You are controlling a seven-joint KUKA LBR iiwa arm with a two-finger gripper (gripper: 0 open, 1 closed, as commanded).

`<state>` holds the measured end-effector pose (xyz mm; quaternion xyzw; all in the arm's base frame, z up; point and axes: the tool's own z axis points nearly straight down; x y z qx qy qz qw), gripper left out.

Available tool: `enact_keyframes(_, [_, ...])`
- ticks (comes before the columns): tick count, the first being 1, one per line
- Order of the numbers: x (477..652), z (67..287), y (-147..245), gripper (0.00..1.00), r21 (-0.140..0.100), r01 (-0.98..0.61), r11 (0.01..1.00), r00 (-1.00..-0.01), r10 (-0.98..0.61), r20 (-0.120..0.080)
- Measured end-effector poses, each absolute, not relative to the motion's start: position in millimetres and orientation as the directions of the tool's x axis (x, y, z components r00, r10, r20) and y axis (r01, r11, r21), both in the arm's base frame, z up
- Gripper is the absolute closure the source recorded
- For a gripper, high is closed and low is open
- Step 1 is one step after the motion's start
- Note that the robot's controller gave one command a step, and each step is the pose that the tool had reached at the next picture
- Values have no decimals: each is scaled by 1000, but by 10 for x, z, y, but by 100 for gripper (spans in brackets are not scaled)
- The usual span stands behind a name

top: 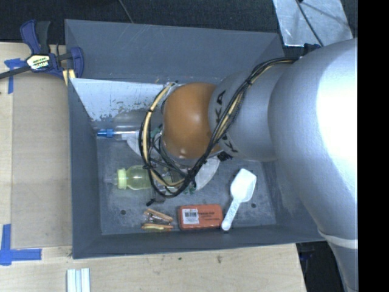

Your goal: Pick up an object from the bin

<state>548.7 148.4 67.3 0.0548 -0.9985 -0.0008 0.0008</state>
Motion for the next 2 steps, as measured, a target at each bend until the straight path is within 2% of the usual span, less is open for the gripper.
enact_keyframes(2, [5489,845,1478,100,1,-109,994,-994,-109,-4])
